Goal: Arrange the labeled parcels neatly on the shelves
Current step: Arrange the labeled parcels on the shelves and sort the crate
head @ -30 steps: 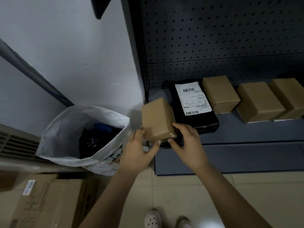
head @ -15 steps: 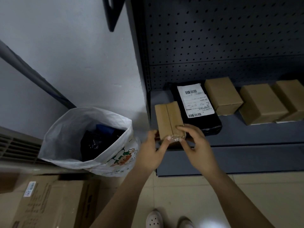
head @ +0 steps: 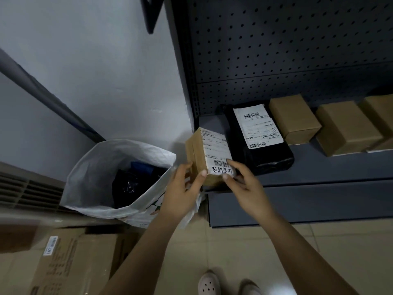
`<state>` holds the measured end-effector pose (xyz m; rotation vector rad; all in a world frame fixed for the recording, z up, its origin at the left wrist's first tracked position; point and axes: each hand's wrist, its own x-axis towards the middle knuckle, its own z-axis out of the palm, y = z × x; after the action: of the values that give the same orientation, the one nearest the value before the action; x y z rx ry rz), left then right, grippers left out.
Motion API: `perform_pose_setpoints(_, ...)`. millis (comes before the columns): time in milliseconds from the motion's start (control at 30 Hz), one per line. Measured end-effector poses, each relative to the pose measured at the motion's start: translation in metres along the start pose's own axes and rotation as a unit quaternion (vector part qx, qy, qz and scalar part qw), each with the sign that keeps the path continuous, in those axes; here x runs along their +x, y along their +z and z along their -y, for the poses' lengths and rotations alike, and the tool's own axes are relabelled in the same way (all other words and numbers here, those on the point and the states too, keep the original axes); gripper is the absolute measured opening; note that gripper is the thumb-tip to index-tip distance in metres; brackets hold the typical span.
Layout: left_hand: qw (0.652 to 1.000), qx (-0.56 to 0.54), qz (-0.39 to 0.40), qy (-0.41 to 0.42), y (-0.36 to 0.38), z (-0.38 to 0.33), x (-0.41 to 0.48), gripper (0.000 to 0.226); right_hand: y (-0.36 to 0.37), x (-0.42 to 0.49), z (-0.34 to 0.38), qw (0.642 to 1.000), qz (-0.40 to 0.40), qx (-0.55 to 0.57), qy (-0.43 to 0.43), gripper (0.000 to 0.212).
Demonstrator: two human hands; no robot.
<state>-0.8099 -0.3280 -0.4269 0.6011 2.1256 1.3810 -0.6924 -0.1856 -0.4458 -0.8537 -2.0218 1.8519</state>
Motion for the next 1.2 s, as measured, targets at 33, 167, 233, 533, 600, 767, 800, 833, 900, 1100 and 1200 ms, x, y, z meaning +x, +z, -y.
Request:
perform_pose_setpoints(33,1.0,-0.017,0.002,-0.008,0.001,-0.002,0.0,0.062,0.002,-0.001,0.003,1.0,-0.006,0.005,-0.006,0.037)
perform_pose_setpoints(167,0.999,-0.049,0.004,-0.024,0.013,-0.008,-0.002,0.047,-0.001,-0.01,0.01,0.996,-0.056,-0.03,-0.056,0.031)
perform_pose_setpoints(233,0.999,-0.033,0.023,-0.036,0.021,-0.004,-0.002,0.035,-0.006,-0.014,0.008,0.994,-0.074,-0.045,-0.064,0.026)
perform_pose_setpoints(533,0.992,-0.097,0.038,-0.067,0.03,0.006,-0.002,0.043,-0.005,-0.006,-0.004,0.989,-0.094,0.066,0.09,0.027)
perform_pose_setpoints(600,0.992,-0.101,0.032,-0.061,0.031,0.004,-0.004,0.041,-0.003,-0.008,-0.004,0.99,-0.074,0.073,0.093,0.022)
perform_pose_setpoints(767,0.992,-0.122,0.022,0.002,0.026,-0.015,-0.028,0.045,-0.006,-0.025,0.011,0.985,-0.054,0.141,0.079,0.028)
perform_pose_setpoints(800,0.992,-0.125,0.027,0.015,0.023,-0.02,-0.035,0.045,-0.008,-0.028,0.016,0.984,-0.045,0.154,0.083,0.029)
perform_pose_setpoints(833,0.991,-0.125,0.028,0.023,0.021,-0.025,-0.043,0.046,-0.01,-0.033,0.022,0.983,-0.038,0.159,0.087,0.03)
perform_pose_setpoints(900,0.991,-0.12,0.027,0.044,0.012,-0.042,-0.059,0.047,-0.016,-0.046,0.042,0.983,-0.028,0.161,0.086,0.037)
perform_pose_setpoints(1100,0.979,0.089,0.102,0.15,-0.03,-0.094,-0.096,0.064,-0.043,-0.098,0.1,0.977,-0.047,0.2,0.065,0.052)
perform_pose_setpoints(1200,0.957,0.201,0.061,0.201,-0.042,-0.128,-0.111,0.063,-0.057,-0.126,0.132,0.978,-0.056,0.196,0.053,0.062)
